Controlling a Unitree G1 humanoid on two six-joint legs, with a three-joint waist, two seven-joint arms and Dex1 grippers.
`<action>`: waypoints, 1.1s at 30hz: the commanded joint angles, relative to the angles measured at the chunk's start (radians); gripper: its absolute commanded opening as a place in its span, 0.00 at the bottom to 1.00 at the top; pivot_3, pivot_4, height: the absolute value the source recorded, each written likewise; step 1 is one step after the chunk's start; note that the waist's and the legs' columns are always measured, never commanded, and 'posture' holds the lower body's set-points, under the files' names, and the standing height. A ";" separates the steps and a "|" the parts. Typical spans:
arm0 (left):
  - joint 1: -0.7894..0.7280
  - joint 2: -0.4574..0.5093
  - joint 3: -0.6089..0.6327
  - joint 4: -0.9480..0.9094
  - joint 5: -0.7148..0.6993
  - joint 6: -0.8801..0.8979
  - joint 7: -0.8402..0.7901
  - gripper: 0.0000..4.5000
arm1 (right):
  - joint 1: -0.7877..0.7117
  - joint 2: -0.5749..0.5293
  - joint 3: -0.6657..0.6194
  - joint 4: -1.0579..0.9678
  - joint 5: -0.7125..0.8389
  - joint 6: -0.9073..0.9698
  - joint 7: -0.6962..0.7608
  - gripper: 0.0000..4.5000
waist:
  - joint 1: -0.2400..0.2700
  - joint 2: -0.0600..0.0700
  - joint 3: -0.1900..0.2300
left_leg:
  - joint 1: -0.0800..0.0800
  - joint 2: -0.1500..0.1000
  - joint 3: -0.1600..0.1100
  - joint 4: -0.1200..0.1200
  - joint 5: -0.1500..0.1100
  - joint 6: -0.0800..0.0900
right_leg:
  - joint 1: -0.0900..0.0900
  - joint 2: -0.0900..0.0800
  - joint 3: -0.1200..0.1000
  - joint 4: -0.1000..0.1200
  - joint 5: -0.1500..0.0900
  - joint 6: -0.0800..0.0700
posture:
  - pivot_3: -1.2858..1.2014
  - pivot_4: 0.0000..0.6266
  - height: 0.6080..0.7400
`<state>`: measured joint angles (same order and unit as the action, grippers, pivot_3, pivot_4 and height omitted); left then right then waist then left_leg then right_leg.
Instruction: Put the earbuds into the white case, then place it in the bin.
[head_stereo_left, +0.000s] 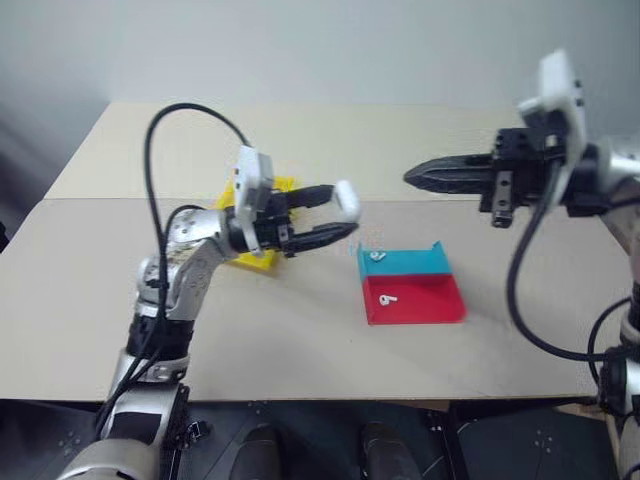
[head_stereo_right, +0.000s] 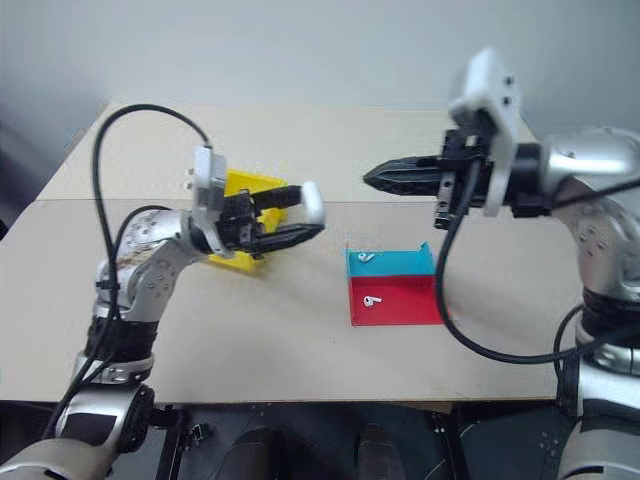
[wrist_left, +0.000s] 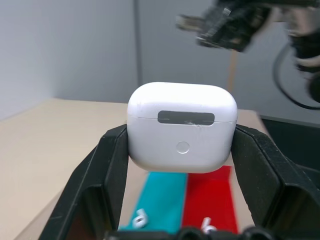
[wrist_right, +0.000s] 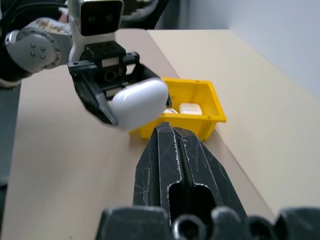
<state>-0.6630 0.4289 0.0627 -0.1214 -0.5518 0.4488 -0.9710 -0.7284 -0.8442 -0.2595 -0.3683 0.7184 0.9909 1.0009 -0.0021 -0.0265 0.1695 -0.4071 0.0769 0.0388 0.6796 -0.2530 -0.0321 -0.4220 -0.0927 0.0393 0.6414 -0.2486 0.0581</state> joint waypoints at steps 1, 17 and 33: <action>0.042 0.024 0.111 -0.084 -0.018 0.034 0.143 0.63 | 0.127 0.033 -0.126 -0.135 0.084 0.040 -0.104 0.01 | 0.003 0.000 0.000 | 0.000 0.000 0.000 0.000 0.000 0.000 | 0.000 0.000 0.000 0.000 0.000 0.000 | 0.52 0.24 1.00; 0.024 0.009 0.014 0.120 0.310 0.240 0.645 0.83 | 0.274 0.097 -0.096 -0.269 0.237 0.021 -0.379 0.00 | 0.013 -0.002 -0.001 | 0.002 -0.001 0.000 0.000 0.000 0.000 | 0.001 0.000 0.000 0.000 0.000 0.000 | 0.52 0.24 1.00; 0.222 0.279 0.208 -0.259 0.015 0.209 0.232 1.00 | 0.467 0.027 -0.025 -0.249 0.035 -0.213 -0.280 0.00 | -0.001 -0.002 -0.001 | 0.001 0.000 0.000 -0.001 0.000 0.000 | 0.001 0.000 0.001 0.000 0.000 0.000 | 0.52 0.24 1.00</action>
<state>-0.4549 0.6813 0.2396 -0.3168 -0.4847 0.6552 -0.6661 -0.2689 -0.8065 -0.2777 -0.6140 0.7837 0.8385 0.7008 -0.0031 -0.0280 0.1686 -0.4053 0.0767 0.0393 0.6789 -0.2530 -0.0322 -0.4213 -0.0927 0.0401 0.6413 -0.2485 0.0584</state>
